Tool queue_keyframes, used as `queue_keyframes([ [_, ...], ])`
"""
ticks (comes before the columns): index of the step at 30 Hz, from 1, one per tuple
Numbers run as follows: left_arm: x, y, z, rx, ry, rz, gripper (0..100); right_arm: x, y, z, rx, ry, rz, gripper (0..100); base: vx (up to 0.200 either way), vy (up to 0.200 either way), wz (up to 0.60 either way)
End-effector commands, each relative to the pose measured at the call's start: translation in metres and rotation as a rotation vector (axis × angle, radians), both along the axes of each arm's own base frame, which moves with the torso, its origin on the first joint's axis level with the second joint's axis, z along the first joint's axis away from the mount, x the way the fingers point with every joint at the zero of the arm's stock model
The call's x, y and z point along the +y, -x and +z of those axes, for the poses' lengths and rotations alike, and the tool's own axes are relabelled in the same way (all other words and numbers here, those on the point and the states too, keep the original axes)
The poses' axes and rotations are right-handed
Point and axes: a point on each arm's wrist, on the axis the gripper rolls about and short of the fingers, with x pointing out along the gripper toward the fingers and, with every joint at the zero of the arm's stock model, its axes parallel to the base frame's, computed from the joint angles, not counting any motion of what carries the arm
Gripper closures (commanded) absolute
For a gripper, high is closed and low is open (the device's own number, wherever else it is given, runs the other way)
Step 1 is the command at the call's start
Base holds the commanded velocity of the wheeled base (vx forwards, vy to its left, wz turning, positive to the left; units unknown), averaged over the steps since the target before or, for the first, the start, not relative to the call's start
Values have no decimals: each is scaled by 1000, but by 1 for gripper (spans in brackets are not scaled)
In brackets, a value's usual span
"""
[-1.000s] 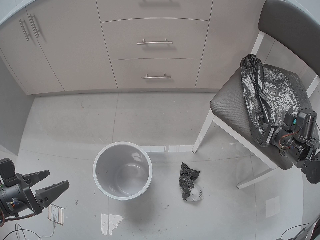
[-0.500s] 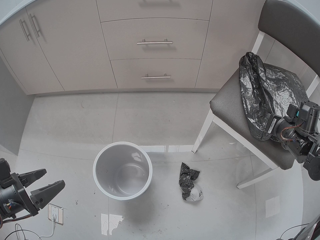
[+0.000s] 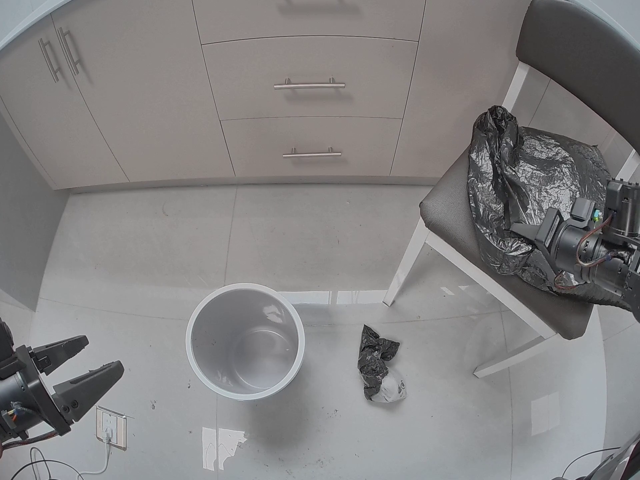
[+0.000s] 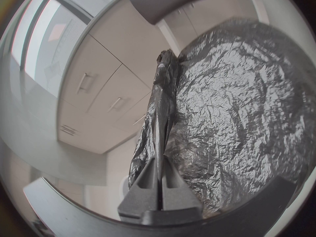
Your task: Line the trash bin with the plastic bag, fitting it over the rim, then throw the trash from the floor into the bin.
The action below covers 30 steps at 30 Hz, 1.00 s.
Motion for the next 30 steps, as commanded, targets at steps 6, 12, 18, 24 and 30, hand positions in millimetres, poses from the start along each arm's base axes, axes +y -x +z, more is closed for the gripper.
queue_keyframes([
  [6, -2, 7, -1, -14, 6, -54, 0, -40, 20, 43, 22, -254, 225, 100, 0, 0, 0],
  [12, -3, 7, -7, 17, 4, -75, 0, -35, 46, 42, 28, -276, 472, 100, 0, 0, 0],
  [18, -10, 8, -10, 91, 74, -165, 0, -14, 88, 47, -73, -182, 617, 100, 0, 0, 0],
  [24, -16, 1, -9, 136, 82, -225, 0, -2, 116, 54, -104, -172, 704, 100, 0, 0, 0],
  [30, -25, -19, -6, 201, 58, -222, 0, -3, 137, 61, -159, -160, 724, 100, 0, 0, 0],
])
